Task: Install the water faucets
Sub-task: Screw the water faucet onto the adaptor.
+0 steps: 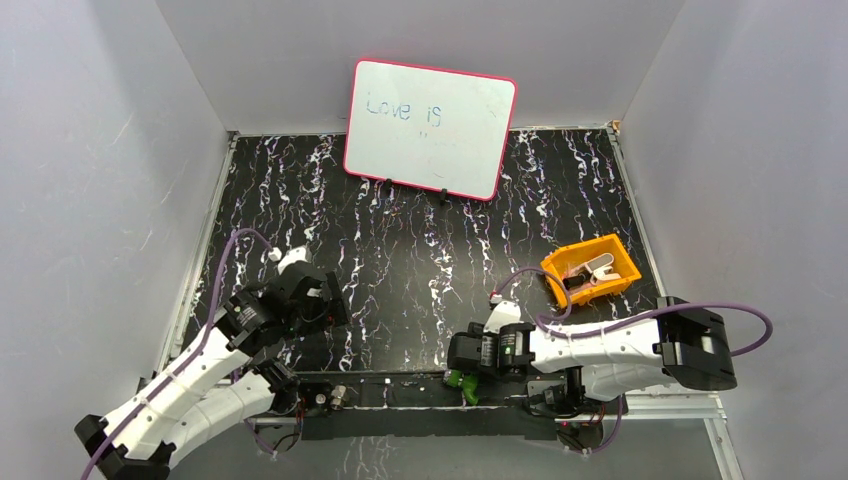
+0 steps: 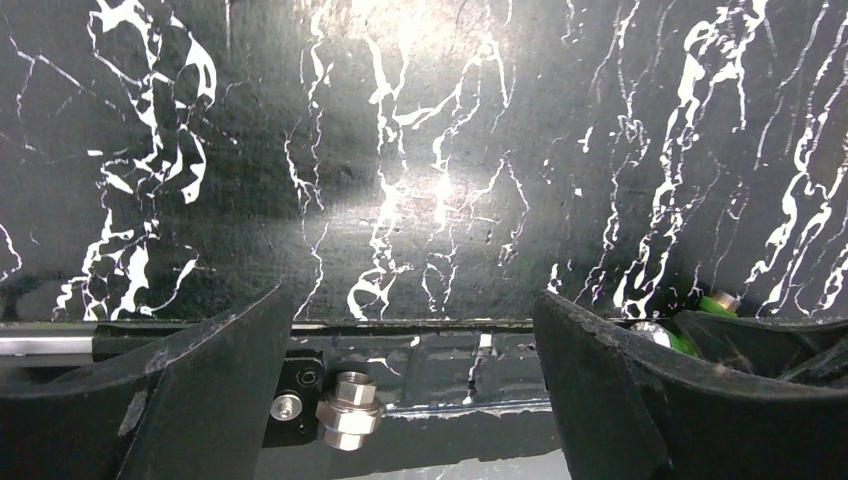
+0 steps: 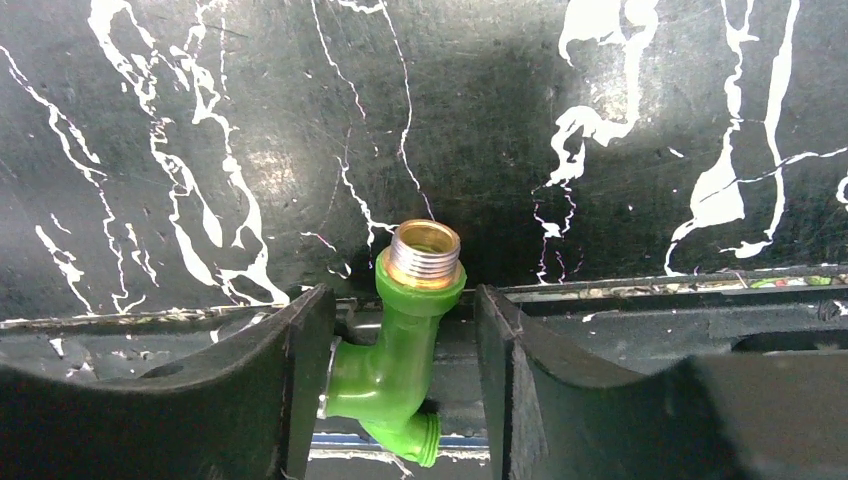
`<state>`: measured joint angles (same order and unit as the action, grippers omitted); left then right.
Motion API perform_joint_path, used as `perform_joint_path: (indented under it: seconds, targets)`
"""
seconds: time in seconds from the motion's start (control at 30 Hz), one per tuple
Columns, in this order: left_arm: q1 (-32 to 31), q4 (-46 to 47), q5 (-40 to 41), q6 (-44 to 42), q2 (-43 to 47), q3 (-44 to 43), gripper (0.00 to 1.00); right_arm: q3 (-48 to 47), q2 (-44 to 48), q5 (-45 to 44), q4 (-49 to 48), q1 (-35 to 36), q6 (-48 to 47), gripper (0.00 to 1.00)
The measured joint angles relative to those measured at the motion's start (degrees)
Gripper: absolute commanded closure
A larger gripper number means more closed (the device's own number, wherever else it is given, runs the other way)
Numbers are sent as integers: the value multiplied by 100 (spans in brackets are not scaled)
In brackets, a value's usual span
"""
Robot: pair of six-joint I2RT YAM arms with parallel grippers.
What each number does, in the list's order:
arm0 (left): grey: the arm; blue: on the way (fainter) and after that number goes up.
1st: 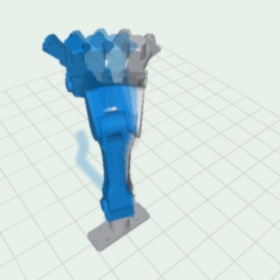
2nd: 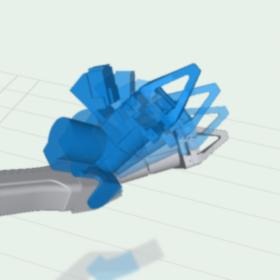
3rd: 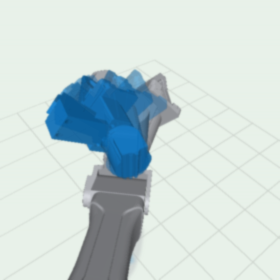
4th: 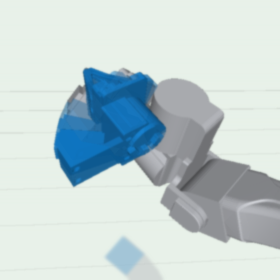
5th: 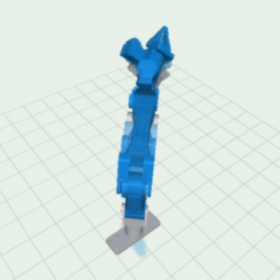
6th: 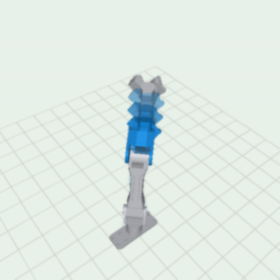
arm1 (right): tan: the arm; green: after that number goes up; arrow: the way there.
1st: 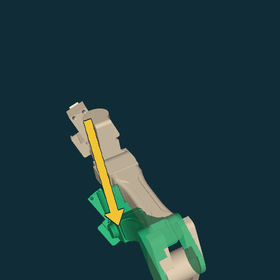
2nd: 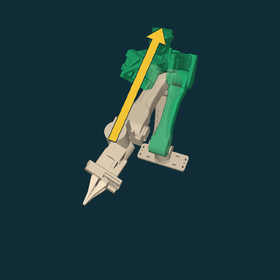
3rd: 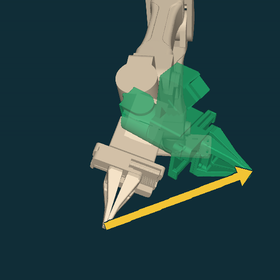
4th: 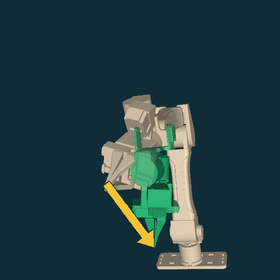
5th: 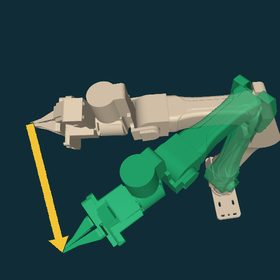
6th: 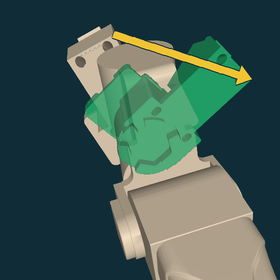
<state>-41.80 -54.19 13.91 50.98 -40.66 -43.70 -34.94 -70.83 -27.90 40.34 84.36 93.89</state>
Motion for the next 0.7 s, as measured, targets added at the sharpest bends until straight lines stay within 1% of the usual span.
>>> perform_joint_path:
  seconds: [0.1, 0.17, 0.23, 0.27, 0.3, 0.33, 0.37, 0.5, 0.57, 0.7]
  targets:
    - [-4, 2, -59, 140, 0, 160, 12, 24, 0, 52, -24, -26, -74, 51]
    - [-22, 17, -118, 249, 0, 328, 13, 28, -4, 140, -24, -101, -179, 61]
    - [-70, 13, -164, 376, -2, 492, 13, 28, -13, 238, -50, -192, -332, 74]
    - [-94, 11, -181, 428, -2, 542, 13, 26, -17, 280, -72, -243, -411, 84]
    - [-131, 9, -201, 496, -2, 588, 13, 20, -20, 310, -103, -302, -511, 91]
    - [-164, -4, -232, 551, -9, 614, 13, 7, -22, 334, -118, -348, -608, 97]
    - [-219, -7, -254, 616, -24, 643, 13, -20, -44, 299, -164, -417, -717, 100]
    - [-457, -33, -299, 835, -168, 664, 13, -151, -103, 105, -407, -863, -1244, 100]
    - [-660, -63, -291, 970, -299, 662, 12, -249, -101, 76, -557, -1263, -1690, 100]
    - [-1311, -247, -203, 1360, -645, 636, 11, -420, -101, 151, -979, -2249, -2629, 100]
